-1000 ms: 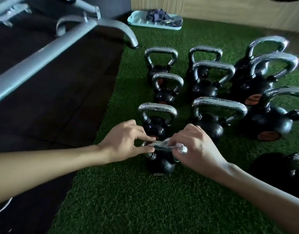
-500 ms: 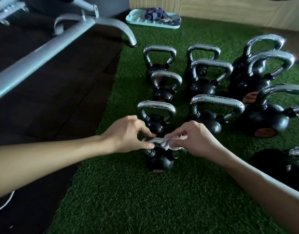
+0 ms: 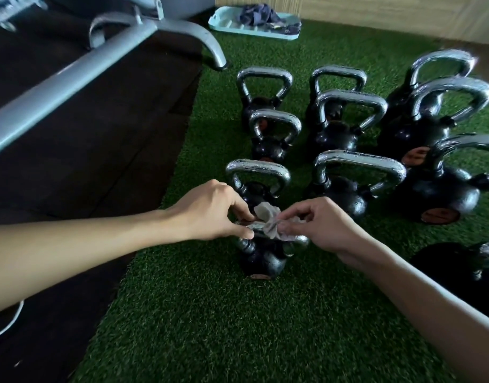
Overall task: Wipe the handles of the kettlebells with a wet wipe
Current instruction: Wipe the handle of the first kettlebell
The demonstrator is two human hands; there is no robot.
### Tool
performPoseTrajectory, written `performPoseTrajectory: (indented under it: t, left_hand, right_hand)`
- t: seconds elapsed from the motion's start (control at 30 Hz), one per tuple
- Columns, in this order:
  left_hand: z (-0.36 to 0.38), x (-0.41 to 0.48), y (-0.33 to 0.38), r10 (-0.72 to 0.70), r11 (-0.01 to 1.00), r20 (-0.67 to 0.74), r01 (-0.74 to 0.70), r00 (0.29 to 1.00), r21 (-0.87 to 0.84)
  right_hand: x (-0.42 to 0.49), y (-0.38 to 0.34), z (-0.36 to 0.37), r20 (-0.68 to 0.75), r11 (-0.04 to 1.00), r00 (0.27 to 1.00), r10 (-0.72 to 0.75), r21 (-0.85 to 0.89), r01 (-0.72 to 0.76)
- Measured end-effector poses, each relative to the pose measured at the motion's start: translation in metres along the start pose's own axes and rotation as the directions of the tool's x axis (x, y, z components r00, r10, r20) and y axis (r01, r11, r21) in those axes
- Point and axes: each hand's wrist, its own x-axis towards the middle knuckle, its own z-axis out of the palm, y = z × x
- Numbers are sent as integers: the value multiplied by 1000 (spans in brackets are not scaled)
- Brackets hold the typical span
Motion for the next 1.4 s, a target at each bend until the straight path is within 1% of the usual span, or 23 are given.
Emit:
performPoseTrajectory:
  t: [0.07,0.1,0.2,0.3,0.37,0.5,0.6,0.67,0.77,0.87,1.03,1.07,1.2,1.27,1.33,1.4]
  left_hand:
    - [0,2,0,4,1000,18,-4,1000,10]
    - [-1,4,1,3,1000,26,-4,1000,14]
    - [-4,10,3,-19,999,66,17,998,36]
    - [-6,14,6,-24,999,111,21,994,35]
    - [-5,14,9,1,998,99,-7,995,56]
    - [-2,14,12,58,992,97,-68,994,105]
    - [-1,16,19,37,996,113,-47,993,80]
    - [0,17,22,36,996,112,-45,993,81]
    - [5,17,20,64,992,124,-76,990,96]
    - [9,18,26,60,988,140,-79,988,136]
    - [9,15,22,57,984,133,-78,989,160]
    - [10,12,19,57,985,133,-78,989,155]
    - [8,-5,4,43,983,123,-64,991,169]
    - [4,-11,-3,10,981,117,-32,993,192]
    - [3,-14,-12,1,978,103,-23,995,206]
    - [4,-18,-22,-2,989,86,-11,996,147]
  right_hand:
    - [1,-2,-2,45,1000,999,23,-2,-23]
    - [3,-3,-2,48,1000,999,10,-15,-9]
    - [9,-8,1,-25,982,996,-88,-167,83]
    - [8,-11,2,5,924,981,-195,-334,186]
    - [1,-6,-4,8,894,976,-220,-398,205]
    - [-6,2,-9,-60,902,967,-249,-377,209]
    - [-1,-2,0,-19,863,954,-298,-432,261]
    - [-4,-1,4,-27,841,941,-336,-459,287]
    - [-14,11,-5,-119,875,946,-300,-430,223]
    - [-17,23,-13,-150,893,952,-267,-410,185]
    - [-15,13,9,-101,840,899,-425,-413,351]
    - [-17,16,12,-119,845,893,-435,-395,359]
    - [-24,38,12,-263,896,872,-413,-290,337]
    - [-21,34,19,-271,883,852,-449,-281,376]
    - [-16,24,29,-246,850,826,-508,-301,433]
    - [-11,22,36,-250,838,810,-531,-297,458]
